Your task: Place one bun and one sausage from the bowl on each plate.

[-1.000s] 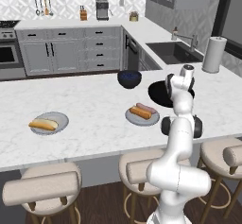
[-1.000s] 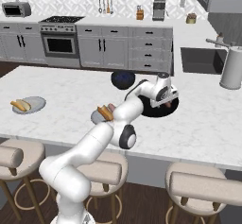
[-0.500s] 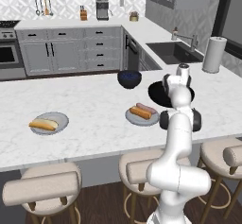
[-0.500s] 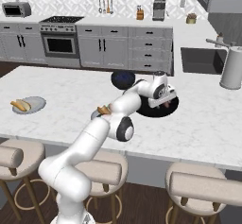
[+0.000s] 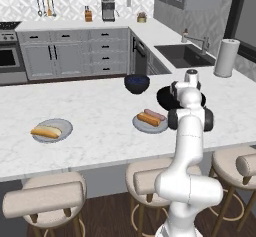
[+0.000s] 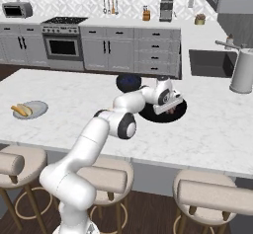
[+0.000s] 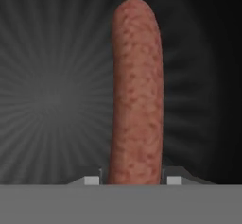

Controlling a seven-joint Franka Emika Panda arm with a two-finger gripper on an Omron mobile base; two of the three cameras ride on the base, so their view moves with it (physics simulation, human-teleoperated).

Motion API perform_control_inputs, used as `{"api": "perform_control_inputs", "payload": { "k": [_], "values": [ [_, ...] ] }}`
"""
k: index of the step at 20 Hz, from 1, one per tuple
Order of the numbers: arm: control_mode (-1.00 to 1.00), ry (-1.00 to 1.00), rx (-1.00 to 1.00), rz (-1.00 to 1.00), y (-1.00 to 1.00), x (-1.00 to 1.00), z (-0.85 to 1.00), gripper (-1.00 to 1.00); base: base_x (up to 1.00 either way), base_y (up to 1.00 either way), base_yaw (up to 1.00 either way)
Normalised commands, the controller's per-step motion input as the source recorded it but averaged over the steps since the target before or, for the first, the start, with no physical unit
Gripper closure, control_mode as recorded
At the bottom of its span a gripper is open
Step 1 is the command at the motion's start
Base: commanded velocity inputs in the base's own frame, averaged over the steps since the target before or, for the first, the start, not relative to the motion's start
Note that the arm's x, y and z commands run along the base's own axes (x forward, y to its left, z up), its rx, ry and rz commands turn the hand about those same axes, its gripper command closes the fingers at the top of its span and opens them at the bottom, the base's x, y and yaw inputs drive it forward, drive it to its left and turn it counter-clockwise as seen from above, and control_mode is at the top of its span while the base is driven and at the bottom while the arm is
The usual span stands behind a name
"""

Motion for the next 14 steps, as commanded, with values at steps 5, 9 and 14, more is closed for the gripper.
{"api": "perform_control_inputs", "payload": {
  "k": [5,9,14],
  "values": [
    [-1.00,-0.01,0.12,-0.04,-0.19,-0.10,0.01,1.00,0.00,0.00,0.00],
    [-1.00,-0.15,0.13,0.00,0.06,-0.94,0.72,1.00,0.00,0.00,0.00],
    [-1.00,-0.02,-0.01,0.04,0.75,-1.00,0.84,1.00,0.00,0.00,0.00]
  ]
}}
